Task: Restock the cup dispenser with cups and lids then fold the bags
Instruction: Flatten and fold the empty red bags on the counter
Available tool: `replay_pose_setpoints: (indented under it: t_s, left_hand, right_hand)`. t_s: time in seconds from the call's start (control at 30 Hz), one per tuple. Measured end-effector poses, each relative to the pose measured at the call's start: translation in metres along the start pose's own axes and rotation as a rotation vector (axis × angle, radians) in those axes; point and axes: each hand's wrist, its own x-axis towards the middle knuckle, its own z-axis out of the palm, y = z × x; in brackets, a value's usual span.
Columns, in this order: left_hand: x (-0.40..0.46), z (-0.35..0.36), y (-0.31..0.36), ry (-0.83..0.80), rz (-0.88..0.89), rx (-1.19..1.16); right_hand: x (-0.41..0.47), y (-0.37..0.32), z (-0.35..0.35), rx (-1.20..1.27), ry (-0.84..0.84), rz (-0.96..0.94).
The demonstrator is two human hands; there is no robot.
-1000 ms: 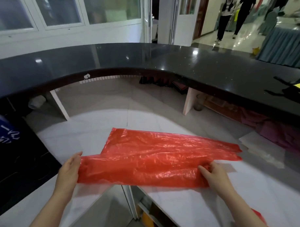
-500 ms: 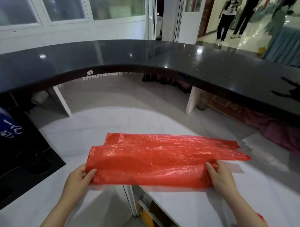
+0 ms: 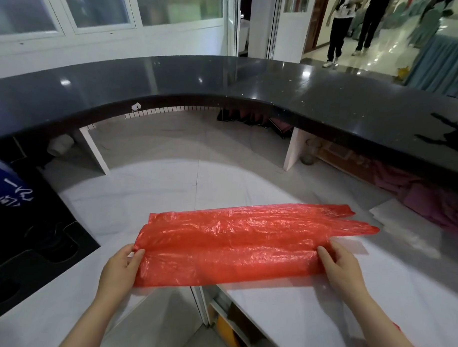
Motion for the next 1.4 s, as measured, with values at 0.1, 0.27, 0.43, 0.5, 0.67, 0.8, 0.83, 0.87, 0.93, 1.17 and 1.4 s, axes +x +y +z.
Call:
replay_pose_setpoints:
  t_s: [0.1, 0.27, 0.43, 0.5, 0.67, 0.8, 0.83, 0.87, 0.93, 1.17, 1.4]
  left_hand:
    - [-0.003, 0.002, 0.002, 0.024, -0.006, -0.058]
    - [-0.001, 0.005, 0.008, 0.055, -0.013, -0.167]
    - [0.004, 0.007, 0.009, 0.077, -0.054, -0.190]
    - [0.006, 0.007, 0.008, 0.093, -0.060, -0.175]
    - [0.012, 0.012, 0.004, 0.082, -0.051, -0.067]
    - [0.019, 0.011, 0.008, 0.089, 0.059, 0.029]
    - [0.020, 0.011, 0.010, 0.087, 0.065, 0.049]
    - [0.022, 0.011, 0.010, 0.077, 0.044, 0.064]
    - [0.026, 0.014, 0.009, 0.044, -0.039, 0.089]
    - [0.033, 0.021, 0.012, 0.031, -0.117, 0.209]
    - [0.026, 0.022, 0.018, 0.035, -0.013, 0.406]
  right_hand:
    - [0.001, -0.001, 0.003, -0.006, 0.028, -0.016]
    - [0.011, -0.002, 0.010, -0.060, 0.021, -0.033]
    - [0.016, -0.007, 0.015, -0.074, 0.056, -0.044]
    - [0.019, -0.007, 0.017, -0.092, 0.059, -0.040]
    - [0.026, -0.005, 0.022, -0.135, 0.037, 0.000]
    - [0.033, -0.011, 0.021, -0.070, 0.069, -0.040]
    - [0.034, -0.012, 0.021, -0.075, 0.078, -0.022]
    - [0.035, -0.012, 0.022, -0.107, 0.074, -0.001]
    - [0.036, -0.009, 0.025, -0.213, 0.025, 0.052]
    - [0.041, -0.004, 0.033, -0.346, -0.005, 0.189]
    - [0.046, -0.001, 0.033, -0.331, -0.009, 0.249]
